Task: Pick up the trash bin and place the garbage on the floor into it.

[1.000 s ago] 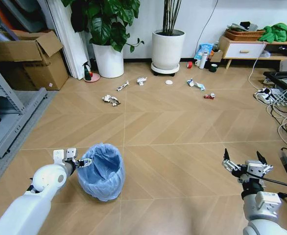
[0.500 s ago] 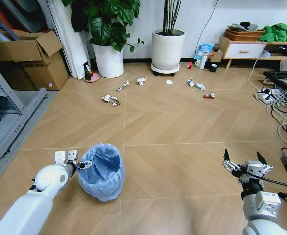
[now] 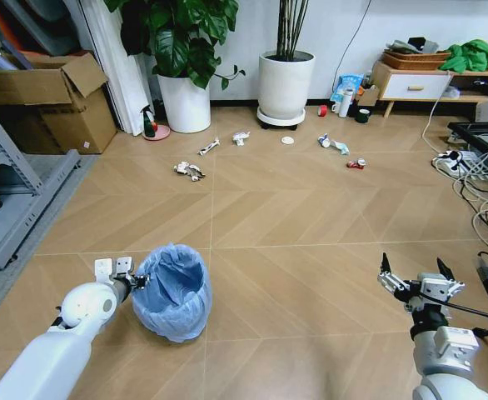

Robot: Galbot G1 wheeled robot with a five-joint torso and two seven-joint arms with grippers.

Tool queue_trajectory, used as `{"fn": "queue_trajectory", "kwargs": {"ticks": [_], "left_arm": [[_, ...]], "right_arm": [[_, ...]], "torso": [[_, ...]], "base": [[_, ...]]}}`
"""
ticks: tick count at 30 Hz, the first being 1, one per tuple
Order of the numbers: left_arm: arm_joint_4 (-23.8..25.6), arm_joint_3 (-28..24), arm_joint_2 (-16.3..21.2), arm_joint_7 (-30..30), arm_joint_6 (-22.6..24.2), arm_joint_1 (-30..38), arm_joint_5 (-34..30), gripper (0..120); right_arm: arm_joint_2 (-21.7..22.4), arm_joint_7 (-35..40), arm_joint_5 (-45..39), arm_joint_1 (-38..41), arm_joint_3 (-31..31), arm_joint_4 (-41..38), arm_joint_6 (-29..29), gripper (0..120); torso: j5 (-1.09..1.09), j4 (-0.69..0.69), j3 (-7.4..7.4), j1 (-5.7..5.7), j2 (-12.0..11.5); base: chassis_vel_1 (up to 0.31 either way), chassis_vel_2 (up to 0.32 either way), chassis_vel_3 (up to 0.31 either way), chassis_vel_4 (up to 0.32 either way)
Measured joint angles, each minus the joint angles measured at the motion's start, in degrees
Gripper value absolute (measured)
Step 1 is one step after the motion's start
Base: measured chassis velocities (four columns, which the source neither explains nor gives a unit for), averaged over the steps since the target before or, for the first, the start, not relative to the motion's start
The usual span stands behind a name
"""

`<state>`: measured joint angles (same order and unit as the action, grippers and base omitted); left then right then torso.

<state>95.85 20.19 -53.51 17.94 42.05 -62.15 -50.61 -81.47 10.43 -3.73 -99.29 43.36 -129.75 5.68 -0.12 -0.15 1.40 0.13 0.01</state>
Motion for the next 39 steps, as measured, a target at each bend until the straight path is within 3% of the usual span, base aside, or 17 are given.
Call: {"fn": "queue_trajectory", "kwargs": {"ticks": [3,7,17,22,23,27,33,39], "left_arm": [[0.0,0.1,0.1,0.0,0.0,0.0,0.0,7],[0.1,0.3,-0.1,0.1,0.0,-0.1,-0.3,0],[5.3,2.8,-2.3,2.3,-2.4,-2.8,-1.3,0],[14.3,8.6,-4.0,5.2,-4.8,-8.3,-1.3,0],[14.3,8.6,-4.0,5.2,-4.8,-8.3,-1.3,0],[20.0,11.5,-6.7,6.4,-8.4,-12.0,4.0,0],[24.1,11.6,-10.1,6.5,-12.1,-14.4,8.4,0],[30.0,12.1,-11.8,3.2,-15.7,-21.1,17.9,0]], "right_arm": [[-0.1,0.1,0.0,0.1,-0.1,0.2,0.0,100],[0.0,0.4,-0.1,0.1,-0.1,0.3,0.1,100],[0.8,2.2,-2.3,0.8,0.3,-0.4,3.2,100],[1.6,2.7,-3.2,1.5,0.7,-0.9,4.1,100],[1.6,2.7,-3.2,1.5,0.7,-0.9,4.1,100],[1.6,2.7,-2.8,1.6,0.9,-1.1,4.1,100],[1.4,2.5,-0.9,0.8,1.4,-1.6,4.1,100],[0.9,2.3,0.2,0.7,1.7,-2.3,4.0,100]], "torso": [[0.0,0.0,0.0,0.0,0.0],[-0.02,-0.01,0.0,0.0,0.0],[0.01,0.0,0.01,0.01,0.0],[0.01,0.0,0.0,0.01,0.0],[0.01,0.0,0.0,0.01,0.0],[0.01,0.02,0.0,0.01,0.0],[0.01,-0.02,0.0,0.01,0.0],[0.0,0.03,0.0,0.0,0.0]], "base": [[0.0,0.0,0.0,0.0],[0.0,0.0,0.0,0.0],[0.0,0.0,0.0,0.0],[0.0,0.0,0.0,0.0],[0.0,0.0,0.0,0.0],[0.0,0.0,0.0,0.0],[0.0,0.0,0.0,0.0],[0.0,0.0,0.0,0.0]]}}
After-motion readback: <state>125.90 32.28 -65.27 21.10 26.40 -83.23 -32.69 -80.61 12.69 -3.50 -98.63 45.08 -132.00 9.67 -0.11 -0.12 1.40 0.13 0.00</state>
